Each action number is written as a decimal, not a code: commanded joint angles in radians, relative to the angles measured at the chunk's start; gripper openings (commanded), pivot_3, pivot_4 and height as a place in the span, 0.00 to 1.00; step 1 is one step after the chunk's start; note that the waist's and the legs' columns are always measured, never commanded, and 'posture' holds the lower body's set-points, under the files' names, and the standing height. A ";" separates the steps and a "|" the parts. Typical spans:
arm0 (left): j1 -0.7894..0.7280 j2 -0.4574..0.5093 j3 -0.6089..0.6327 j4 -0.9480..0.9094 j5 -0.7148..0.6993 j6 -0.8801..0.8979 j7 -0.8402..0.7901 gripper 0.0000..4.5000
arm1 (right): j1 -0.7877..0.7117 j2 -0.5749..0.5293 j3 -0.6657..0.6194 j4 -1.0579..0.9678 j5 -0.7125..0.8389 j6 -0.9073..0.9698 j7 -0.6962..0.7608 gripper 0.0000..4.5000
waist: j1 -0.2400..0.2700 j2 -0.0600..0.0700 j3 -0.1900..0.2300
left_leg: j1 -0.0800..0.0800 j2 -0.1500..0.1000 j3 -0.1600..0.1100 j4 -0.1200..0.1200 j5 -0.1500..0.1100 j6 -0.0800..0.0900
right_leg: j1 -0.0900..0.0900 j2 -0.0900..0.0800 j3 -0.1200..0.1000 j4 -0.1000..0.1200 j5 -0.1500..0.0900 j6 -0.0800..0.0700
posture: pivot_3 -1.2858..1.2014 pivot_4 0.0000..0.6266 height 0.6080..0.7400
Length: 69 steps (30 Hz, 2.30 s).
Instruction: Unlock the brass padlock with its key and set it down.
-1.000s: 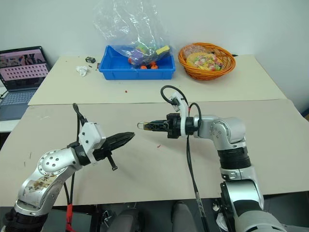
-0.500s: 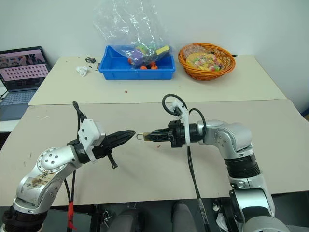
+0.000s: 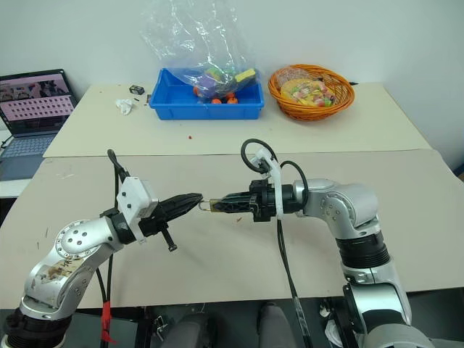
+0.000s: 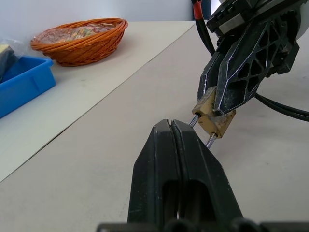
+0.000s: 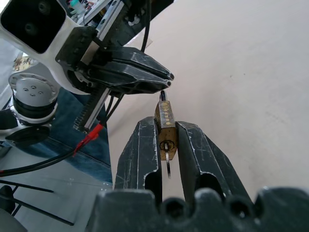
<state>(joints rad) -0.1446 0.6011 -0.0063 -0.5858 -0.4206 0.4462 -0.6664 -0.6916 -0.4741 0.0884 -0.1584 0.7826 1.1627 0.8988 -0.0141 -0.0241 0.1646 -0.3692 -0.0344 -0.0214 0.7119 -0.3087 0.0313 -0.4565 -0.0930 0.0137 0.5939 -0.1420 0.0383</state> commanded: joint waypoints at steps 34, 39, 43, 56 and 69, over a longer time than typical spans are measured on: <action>0.039 0.018 0.019 -0.046 -0.001 0.007 0.016 0.01 | -0.151 0.031 -0.201 0.173 0.203 0.123 -0.135 0.03 | -0.002 0.000 0.000 | 0.000 0.000 0.000 0.000 0.000 0.000 | 0.000 0.000 0.000 0.000 0.000 0.000 | 0.52 0.24 0.91; 0.128 0.128 0.073 0.005 0.082 -0.167 -0.103 0.01 | -0.198 -0.020 -0.191 0.410 0.152 0.215 -0.137 0.03 | -0.001 0.000 0.000 | 0.000 0.000 0.000 0.000 0.000 0.000 | 0.000 0.001 0.000 0.000 0.000 0.000 | 0.52 0.24 0.91; 0.145 0.177 0.083 0.021 0.124 -0.315 -0.180 0.01 | -0.159 -0.047 -0.096 0.470 0.104 0.281 -0.103 0.03 | 0.001 0.000 0.000 | 0.000 0.000 0.001 -0.001 0.000 0.000 | 0.000 0.000 0.000 -0.001 0.000 -0.001 | 0.52 0.24 0.91; 0.087 0.190 0.041 0.063 0.160 -0.391 -0.241 0.01 | -0.127 -0.038 0.012 0.558 -0.009 0.273 -0.026 0.03 | -0.002 0.000 0.000 | 0.000 0.001 0.001 0.000 0.000 0.000 | 0.000 0.000 0.000 0.000 0.000 0.000 | 0.52 0.24 0.91; 0.014 0.159 0.003 0.044 0.140 -0.259 -0.215 0.00 | -0.080 -0.039 0.031 0.611 -0.119 0.178 0.022 0.77 | -0.003 0.000 0.000 | 0.000 0.000 0.001 0.000 0.000 0.000 | 0.001 0.000 0.000 0.000 0.000 0.000 | 0.52 0.24 0.91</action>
<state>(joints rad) -0.1141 0.7619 -0.0058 -0.5106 -0.2725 0.1825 -0.8868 -0.7761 -0.5028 0.1278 0.4463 0.6911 1.3616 0.9310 -0.0166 -0.0237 0.1648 -0.3680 -0.0339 -0.0209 0.7117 -0.3089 0.0317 -0.4550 -0.0926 0.0137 0.5938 -0.1423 0.0381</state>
